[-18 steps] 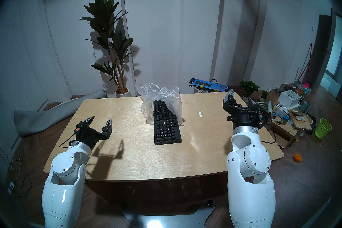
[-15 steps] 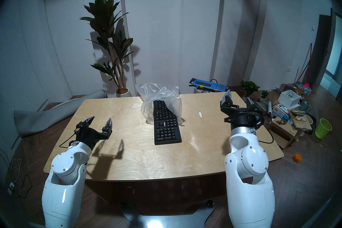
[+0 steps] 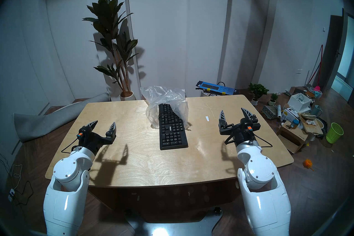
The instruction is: Unwrap the new keyboard and set the wrapping aside
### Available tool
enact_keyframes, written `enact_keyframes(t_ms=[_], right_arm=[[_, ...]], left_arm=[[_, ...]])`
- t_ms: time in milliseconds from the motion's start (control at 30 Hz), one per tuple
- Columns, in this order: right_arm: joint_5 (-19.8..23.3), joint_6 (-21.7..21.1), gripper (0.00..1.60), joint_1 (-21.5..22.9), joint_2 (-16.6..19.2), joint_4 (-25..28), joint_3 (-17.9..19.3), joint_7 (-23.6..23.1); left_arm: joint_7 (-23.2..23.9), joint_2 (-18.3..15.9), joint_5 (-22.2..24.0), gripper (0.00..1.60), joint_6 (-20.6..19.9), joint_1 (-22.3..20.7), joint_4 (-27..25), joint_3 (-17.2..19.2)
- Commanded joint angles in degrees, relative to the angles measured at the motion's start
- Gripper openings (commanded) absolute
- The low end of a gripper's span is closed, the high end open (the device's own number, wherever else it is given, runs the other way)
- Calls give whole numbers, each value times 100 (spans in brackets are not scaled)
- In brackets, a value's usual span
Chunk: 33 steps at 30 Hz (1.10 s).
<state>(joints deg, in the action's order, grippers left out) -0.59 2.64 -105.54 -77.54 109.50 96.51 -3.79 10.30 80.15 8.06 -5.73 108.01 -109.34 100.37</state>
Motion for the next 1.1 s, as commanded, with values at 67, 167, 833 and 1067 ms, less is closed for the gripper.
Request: enact_keyframes(t_ms=[67, 167, 833, 1067], right_arm=[[-681, 303, 160, 745, 786, -178, 60, -930], [-643, 458, 160, 832, 932, -339, -29, -1132], [-485, 722, 160, 394, 271, -392, -260, -687], [-479, 725, 160, 393, 269, -406, -272, -650]], left_arm=[[3, -9, -2, 160, 24, -32, -94, 2], [1, -9, -3, 160, 22, -28, -103, 2], [2148, -1348, -766, 160, 999, -536, -532, -757], [1911, -1515, -1941, 160, 1636, -1004, -126, -1309]])
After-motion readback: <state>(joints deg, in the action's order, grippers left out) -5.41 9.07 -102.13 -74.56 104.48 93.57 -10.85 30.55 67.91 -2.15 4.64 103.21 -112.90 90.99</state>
